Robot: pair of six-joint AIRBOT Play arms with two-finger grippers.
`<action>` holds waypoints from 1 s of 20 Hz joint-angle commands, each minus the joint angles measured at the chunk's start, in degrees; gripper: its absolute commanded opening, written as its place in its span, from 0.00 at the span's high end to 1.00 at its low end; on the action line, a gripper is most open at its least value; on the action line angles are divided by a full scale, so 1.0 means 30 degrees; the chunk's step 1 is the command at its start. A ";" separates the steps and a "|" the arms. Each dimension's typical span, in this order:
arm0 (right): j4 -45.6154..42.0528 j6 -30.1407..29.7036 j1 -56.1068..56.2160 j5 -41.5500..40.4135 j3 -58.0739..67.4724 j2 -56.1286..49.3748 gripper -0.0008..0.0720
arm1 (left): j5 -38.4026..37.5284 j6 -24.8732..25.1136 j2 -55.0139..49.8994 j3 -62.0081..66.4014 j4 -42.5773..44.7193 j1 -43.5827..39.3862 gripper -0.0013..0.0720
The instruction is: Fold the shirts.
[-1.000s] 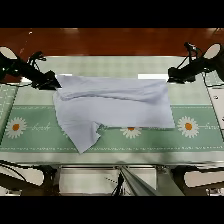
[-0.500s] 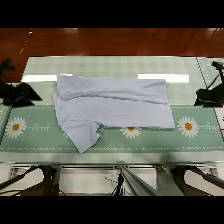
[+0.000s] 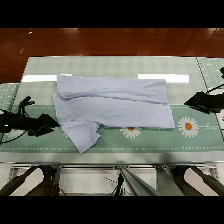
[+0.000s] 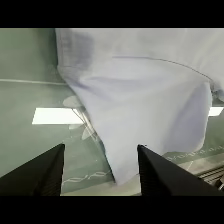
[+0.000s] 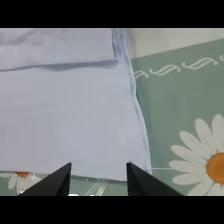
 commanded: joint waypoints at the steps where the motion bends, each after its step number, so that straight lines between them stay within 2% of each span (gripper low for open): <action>1: 0.1093 -0.0321 -0.0124 -0.0678 -0.0211 0.0168 0.40 | 0.2288 0.0109 -0.0656 -0.1129 -0.0852 -0.1290 0.22; 4: 0.1100 -0.0306 -0.0124 -0.0984 -0.0211 0.0168 0.40 | 0.3628 -0.0408 -0.2106 -0.1137 -0.0933 -0.2703 0.22; 5: 0.1100 -0.0306 -0.0124 -0.0962 -0.0211 0.0168 0.40 | 0.4371 -0.0401 -0.2463 -0.1137 -0.1195 -0.3155 0.28; 6: 0.1093 -0.0306 -0.0124 -0.0947 -0.0211 0.0168 0.40 | 0.5085 -0.0393 -0.2710 -0.1137 -0.1654 -0.3526 0.40; 7: 0.1093 -0.0306 -0.0124 -0.0962 -0.0211 0.0168 0.40 | 0.5865 -0.0386 -0.2892 -0.1137 -0.2244 -0.3920 0.61; 9: 0.1078 -0.0306 -0.0124 -0.0998 -0.0211 0.0168 0.40 | 0.6841 -0.0364 -0.2987 -0.1137 -0.2958 -0.4626 0.93; 10: 0.0641 -0.0335 -0.0124 -0.1035 -0.0211 0.0168 0.40 | 0.6849 -0.0284 -0.2987 -0.1137 -0.2936 -0.4860 0.96; 11: -0.0911 -0.0313 -0.0131 -0.1115 -0.0211 0.0168 0.40 | 0.6681 -0.0051 -0.2980 -0.1137 -0.2929 -0.4947 0.96; 13: -0.5705 0.1173 -0.0160 -0.0568 -0.0466 0.0168 0.41 | 0.5916 0.0313 -0.2973 -0.1137 -0.2900 -0.4903 0.96; 14: -0.6397 0.1384 -0.0481 -0.0087 -0.0831 0.0168 0.41 | 0.5661 0.0539 -0.2929 -0.1137 -0.2871 -0.4903 0.96; 16: -0.3548 0.0590 -0.1639 0.0940 -0.1938 0.0168 0.39 | 0.5493 0.0794 -0.2747 -0.1137 -0.2871 -0.4911 0.96; 17: -0.1872 -0.0204 -0.1960 0.1173 -0.2688 0.0168 0.30 | 0.5493 0.0933 -0.2718 -0.1137 -0.2871 -0.4903 0.96; 18: -0.1333 -0.0357 -0.1931 0.1100 -0.3351 0.0168 0.25 | 0.5450 0.1078 -0.2718 -0.1137 -0.2871 -0.4911 0.96; 20: -0.1129 -0.0284 -0.1778 0.0503 -0.4692 0.0168 0.25 | 0.5107 0.1362 -0.2718 -0.1137 -0.2871 -0.4911 0.96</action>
